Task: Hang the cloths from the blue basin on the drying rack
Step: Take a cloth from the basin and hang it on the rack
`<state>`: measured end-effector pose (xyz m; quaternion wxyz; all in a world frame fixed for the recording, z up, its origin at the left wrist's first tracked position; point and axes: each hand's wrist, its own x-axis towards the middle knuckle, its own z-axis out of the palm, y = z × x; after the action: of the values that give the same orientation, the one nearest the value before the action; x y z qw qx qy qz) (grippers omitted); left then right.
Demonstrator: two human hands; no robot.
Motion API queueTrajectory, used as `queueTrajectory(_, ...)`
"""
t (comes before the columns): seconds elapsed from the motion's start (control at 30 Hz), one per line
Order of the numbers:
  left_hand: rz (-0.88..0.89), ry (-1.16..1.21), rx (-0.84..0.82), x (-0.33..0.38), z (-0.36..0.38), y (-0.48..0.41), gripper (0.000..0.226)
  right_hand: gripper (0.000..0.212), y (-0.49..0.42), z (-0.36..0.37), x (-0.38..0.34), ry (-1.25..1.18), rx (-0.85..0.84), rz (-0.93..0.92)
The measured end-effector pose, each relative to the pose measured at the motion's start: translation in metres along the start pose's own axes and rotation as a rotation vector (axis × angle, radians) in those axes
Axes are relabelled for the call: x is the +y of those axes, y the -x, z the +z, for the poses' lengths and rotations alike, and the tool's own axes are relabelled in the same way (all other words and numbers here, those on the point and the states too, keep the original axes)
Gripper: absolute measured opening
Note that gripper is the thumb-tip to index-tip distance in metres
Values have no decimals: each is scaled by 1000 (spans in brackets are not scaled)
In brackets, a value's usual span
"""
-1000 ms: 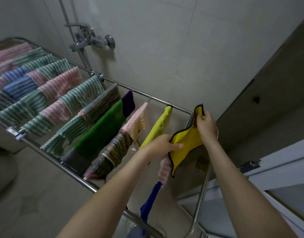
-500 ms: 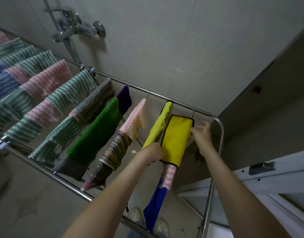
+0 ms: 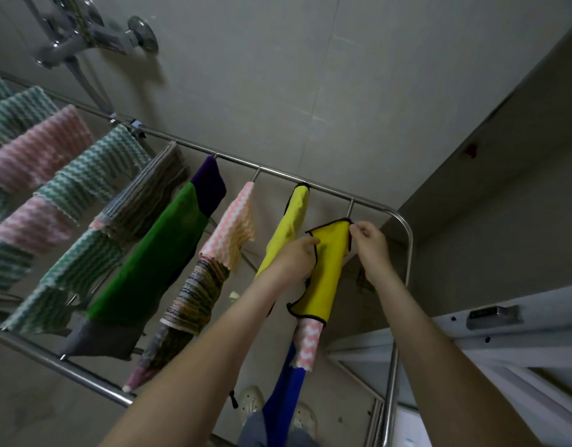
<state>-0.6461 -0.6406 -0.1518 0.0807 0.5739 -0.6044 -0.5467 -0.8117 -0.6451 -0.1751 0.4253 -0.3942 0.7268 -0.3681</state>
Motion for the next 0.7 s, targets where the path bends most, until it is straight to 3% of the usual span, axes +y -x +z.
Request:
queueTrajectory(0.17,71,-91,236,18,-2,-33,48,20,-8,5,0,-22,34,-40)
queueTrajectory(0.37,96,-256,146,32,4,-59,27,22,-25,5,1,-107,31,10)
queueTrajectory(0.57,14,-272,195,35,-2,-81,29,22,-39,-3,0,-113,26,6)
queueTrajectory(0.7,-110,-324,66,37,10,-79,44,25,-45,3,3,-67,41,105)
